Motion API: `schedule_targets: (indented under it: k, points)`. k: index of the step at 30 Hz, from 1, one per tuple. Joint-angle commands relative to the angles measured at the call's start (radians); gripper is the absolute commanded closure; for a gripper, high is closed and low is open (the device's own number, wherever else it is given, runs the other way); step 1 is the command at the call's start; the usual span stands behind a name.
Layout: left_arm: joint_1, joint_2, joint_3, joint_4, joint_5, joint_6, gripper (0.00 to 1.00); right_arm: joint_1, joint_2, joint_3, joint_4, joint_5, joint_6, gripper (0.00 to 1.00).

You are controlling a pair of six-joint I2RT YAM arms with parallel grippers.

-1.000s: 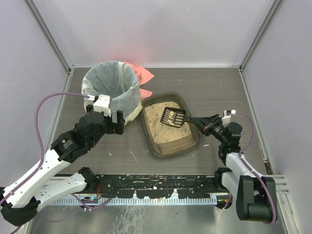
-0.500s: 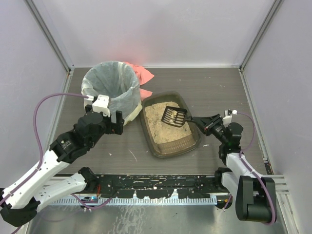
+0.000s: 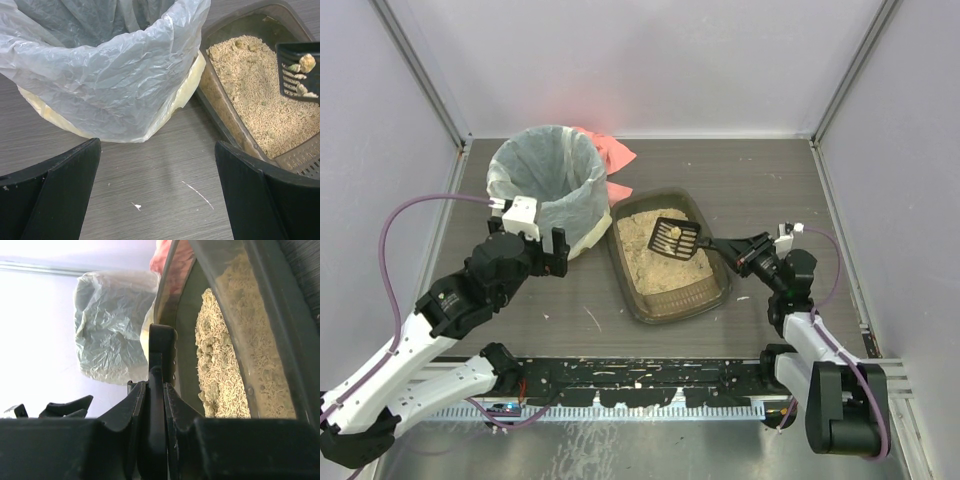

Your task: Clean the litter box

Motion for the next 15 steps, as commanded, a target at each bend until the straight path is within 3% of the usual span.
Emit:
schedule_targets:
  k: [1, 5, 9, 12, 15]
  points:
    - [0.002, -0.018, 0.017, 0.009, -0.024, -0.019, 0.02, 0.017, 0.005, 0.046, 0.082, -0.021, 0.003, 0.99]
    - [0.003, -0.012, 0.016, 0.007, -0.018, -0.033, 0.02, -0.032, -0.022, 0.03, 0.036, 0.009, 0.015, 0.99]
    - [0.003, -0.024, 0.003, 0.003, -0.038, -0.047, 0.02, 0.027, -0.004, 0.079, 0.034, -0.028, -0.022, 0.99]
    - [0.003, -0.033, 0.0, 0.003, -0.041, -0.054, 0.02, -0.031, -0.026, 0.079, -0.025, -0.033, -0.044, 0.99]
    - [0.002, -0.041, -0.013, -0.003, -0.041, -0.065, 0.02, 0.008, 0.001, 0.1, -0.003, -0.046, -0.042, 1.0]
